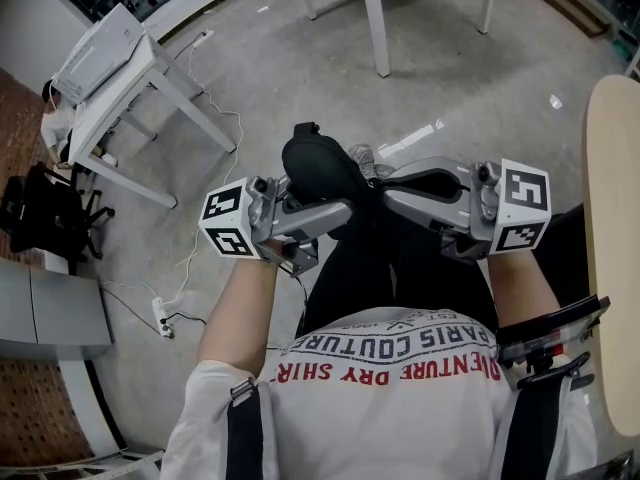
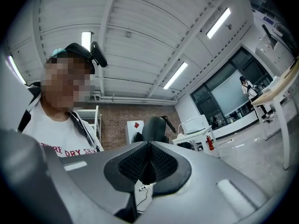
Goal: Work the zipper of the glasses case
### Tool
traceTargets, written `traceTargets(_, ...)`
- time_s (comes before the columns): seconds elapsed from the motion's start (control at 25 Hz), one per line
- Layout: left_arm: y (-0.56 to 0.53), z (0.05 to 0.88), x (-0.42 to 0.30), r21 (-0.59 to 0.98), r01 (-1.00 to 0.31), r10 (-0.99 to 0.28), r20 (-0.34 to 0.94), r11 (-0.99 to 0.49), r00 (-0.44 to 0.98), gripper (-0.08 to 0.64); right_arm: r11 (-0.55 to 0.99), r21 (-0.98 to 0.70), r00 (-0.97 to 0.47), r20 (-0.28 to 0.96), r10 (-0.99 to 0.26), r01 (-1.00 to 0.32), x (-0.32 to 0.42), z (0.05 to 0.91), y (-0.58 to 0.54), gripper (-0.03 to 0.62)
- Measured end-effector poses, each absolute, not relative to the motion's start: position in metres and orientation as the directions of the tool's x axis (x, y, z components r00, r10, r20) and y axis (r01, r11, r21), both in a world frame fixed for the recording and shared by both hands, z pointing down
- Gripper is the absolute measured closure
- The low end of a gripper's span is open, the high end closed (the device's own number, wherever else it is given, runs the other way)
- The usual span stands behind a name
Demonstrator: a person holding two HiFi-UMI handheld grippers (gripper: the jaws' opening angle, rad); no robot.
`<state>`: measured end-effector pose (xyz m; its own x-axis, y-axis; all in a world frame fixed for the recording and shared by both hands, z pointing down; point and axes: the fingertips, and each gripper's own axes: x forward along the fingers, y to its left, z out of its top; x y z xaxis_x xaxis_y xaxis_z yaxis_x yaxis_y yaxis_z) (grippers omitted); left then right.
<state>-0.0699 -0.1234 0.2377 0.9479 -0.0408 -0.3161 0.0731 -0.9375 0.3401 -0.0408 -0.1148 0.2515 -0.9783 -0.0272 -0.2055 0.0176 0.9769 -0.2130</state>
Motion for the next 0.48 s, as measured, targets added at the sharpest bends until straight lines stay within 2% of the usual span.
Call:
traceTargets(0.24,-0.138,0.212,-0.080,0.360,0.045,-0.130,-0.446,-0.932,0.886,0.311,0.974,-0.226,-0.976,-0.218,-0.027,0.024,-0.039,0.250,-0.119,0.575)
traceTargets(0.48,-0.141,0.207,-0.087,0.378,0.029,-0.176,-0.497,-0.925,0.850,0.311,0.972,-0.235,-0.970,-0.240,-0.029,0.029,-0.039,0.253,-0.117,0.575)
